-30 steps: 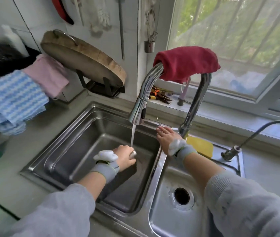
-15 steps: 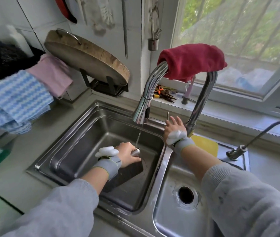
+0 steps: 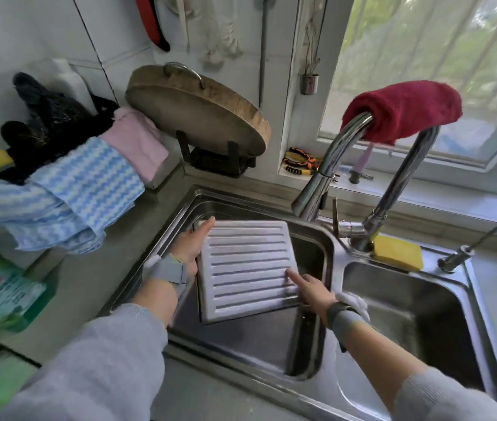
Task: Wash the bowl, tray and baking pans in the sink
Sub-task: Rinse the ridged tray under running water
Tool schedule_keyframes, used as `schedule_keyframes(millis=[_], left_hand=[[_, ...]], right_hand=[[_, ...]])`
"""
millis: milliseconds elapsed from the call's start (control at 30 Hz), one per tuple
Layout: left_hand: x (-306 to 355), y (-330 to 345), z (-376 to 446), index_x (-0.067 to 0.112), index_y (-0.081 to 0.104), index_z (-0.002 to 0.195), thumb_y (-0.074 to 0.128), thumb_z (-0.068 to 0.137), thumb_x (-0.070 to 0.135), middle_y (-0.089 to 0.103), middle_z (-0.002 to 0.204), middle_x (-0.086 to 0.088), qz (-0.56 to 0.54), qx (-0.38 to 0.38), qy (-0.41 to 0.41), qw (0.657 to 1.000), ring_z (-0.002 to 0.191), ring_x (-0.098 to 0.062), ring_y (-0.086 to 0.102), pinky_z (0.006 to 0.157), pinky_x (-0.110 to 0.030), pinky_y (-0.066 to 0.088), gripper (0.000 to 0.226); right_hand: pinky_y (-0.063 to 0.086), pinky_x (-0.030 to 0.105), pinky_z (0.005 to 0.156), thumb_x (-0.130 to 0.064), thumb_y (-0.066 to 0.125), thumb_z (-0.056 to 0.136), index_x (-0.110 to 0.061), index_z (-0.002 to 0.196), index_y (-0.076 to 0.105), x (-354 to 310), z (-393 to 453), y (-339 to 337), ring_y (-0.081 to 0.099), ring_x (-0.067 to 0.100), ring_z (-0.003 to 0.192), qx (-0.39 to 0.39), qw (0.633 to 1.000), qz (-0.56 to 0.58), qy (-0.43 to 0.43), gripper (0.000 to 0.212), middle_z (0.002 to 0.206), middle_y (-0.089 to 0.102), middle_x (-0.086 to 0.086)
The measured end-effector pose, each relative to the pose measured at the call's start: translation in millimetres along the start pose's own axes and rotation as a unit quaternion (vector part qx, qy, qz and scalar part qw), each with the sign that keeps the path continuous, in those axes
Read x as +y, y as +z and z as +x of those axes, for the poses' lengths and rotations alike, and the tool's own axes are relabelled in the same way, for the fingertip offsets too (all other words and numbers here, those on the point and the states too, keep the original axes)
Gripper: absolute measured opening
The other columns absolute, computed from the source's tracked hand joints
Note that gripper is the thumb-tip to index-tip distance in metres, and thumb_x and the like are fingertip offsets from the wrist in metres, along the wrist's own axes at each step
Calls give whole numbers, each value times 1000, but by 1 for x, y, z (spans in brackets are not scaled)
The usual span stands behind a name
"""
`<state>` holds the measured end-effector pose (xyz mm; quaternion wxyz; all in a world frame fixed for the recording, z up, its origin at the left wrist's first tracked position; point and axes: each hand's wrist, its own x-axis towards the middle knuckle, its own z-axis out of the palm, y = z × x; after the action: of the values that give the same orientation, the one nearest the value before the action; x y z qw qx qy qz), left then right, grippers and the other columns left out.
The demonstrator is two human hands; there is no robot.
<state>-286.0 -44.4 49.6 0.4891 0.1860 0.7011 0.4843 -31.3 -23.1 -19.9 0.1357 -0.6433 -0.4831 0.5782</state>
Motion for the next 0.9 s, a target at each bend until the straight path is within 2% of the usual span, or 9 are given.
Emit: schedule_keyframes(millis=[100,267,367,433,500,600,667,800,900], left_hand=[[-9,-17,14,4,58,114,73,59,64,65,113,-11,40,17,-32,999,105,-27,62,99,-42,48,83],[-73,-44,30,-1,50,129,74,64,49,60,124,-18,161,-12,-112,980,109,-33,61,97,-44,49,86],[-57,-43,30,8,54,122,69,82,29,66,108,-14,122,0,-23,992,92,-31,64,75,-39,55,48],[-36,-39,30,9,53,121,65,85,33,65,109,-11,155,10,51,987,93,-32,64,66,-33,54,45],[-29,-38,26,5,51,125,62,87,41,62,120,-14,243,-9,36,969,106,-33,61,81,-36,52,53],[-42,-41,5,5,54,129,43,93,54,55,134,-12,526,-118,-75,839,125,-27,51,103,-30,38,62],[-42,-34,-7,3,54,129,40,94,55,55,135,-14,567,-172,-95,800,124,-28,52,102,-29,39,64],[-32,-14,-21,-4,49,129,53,88,54,59,127,-17,476,-130,-46,869,117,-32,56,98,-33,44,72],[-22,14,-61,2,61,96,46,95,46,66,98,-10,505,-146,-4,851,99,-26,61,84,-26,43,47]], right_hand=[[43,27,63,-43,59,90,-4,98,65,-5,-4,16,56,17,71,18,997,72,-14,40,86,61,9],[50,36,70,-48,63,86,-11,65,59,-11,-1,57,56,24,72,124,992,19,16,42,67,58,5],[47,37,70,-50,62,85,-12,65,54,-42,1,58,54,23,69,187,981,30,-49,43,65,55,4],[47,35,65,-49,62,85,-10,70,54,-60,0,51,53,22,66,213,973,55,-74,43,69,56,7],[47,29,48,-39,63,88,-8,76,55,-57,-1,51,52,20,59,187,980,60,-17,35,69,55,8],[44,19,35,-16,61,91,-7,67,50,-30,-21,58,51,17,42,55,978,38,196,28,61,49,8],[44,17,33,-14,59,92,-7,65,49,-22,-37,48,51,18,45,68,976,40,202,29,61,50,8],[52,27,44,-21,60,92,-3,74,51,-26,-64,17,54,17,61,134,979,109,106,27,72,53,6],[52,29,48,-21,61,91,-1,96,52,-19,-93,-13,58,23,72,171,978,91,82,23,86,57,13]])
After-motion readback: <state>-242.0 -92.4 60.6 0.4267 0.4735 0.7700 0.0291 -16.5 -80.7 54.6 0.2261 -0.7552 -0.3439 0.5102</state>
